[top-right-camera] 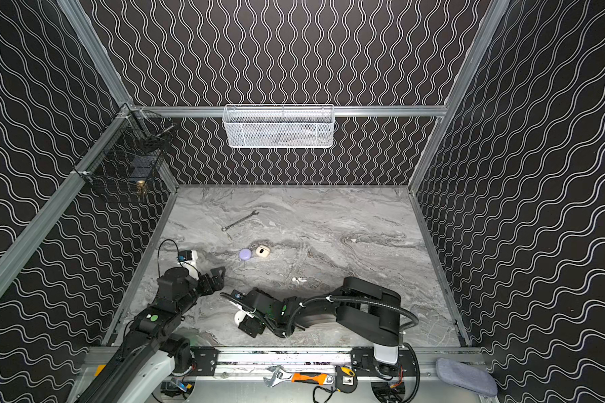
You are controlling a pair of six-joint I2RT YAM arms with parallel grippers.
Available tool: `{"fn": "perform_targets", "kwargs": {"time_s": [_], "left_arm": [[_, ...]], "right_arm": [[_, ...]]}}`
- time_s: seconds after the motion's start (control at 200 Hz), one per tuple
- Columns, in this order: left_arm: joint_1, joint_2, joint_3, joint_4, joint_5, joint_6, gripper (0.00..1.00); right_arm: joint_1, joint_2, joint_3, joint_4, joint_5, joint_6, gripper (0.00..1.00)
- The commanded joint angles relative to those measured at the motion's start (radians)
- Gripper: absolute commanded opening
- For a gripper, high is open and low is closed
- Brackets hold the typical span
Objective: Insert the wireless bluetooth earbuds into the charging case
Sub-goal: 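Lower the right gripper onto the round white case and close it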
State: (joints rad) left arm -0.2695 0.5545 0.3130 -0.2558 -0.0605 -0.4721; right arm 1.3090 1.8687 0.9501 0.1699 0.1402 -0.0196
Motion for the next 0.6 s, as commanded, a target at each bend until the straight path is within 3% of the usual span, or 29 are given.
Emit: {"fn": "perform_targets", "kwargs": {"time_s": [0.0, 0.18, 0.591], "left_arm": [[0.0, 0.008, 0.001, 0.04, 0.014, -0.007, 0.99], [0.0, -0.004, -0.002, 0.036, 0.017, -0.008, 0.99], [0.001, -0.023, -0.005, 0.03, 0.021, -0.009, 0.99]], "right_arm": [[0.002, 0.037, 0.033, -0.053, -0.026, -0.043, 0.89], [0.001, 0.081, 0.042, -0.05, -0.048, -0.053, 0.88], [0.005, 0.044, 0.006, -0.005, -0.117, -0.052, 0.64]]}}
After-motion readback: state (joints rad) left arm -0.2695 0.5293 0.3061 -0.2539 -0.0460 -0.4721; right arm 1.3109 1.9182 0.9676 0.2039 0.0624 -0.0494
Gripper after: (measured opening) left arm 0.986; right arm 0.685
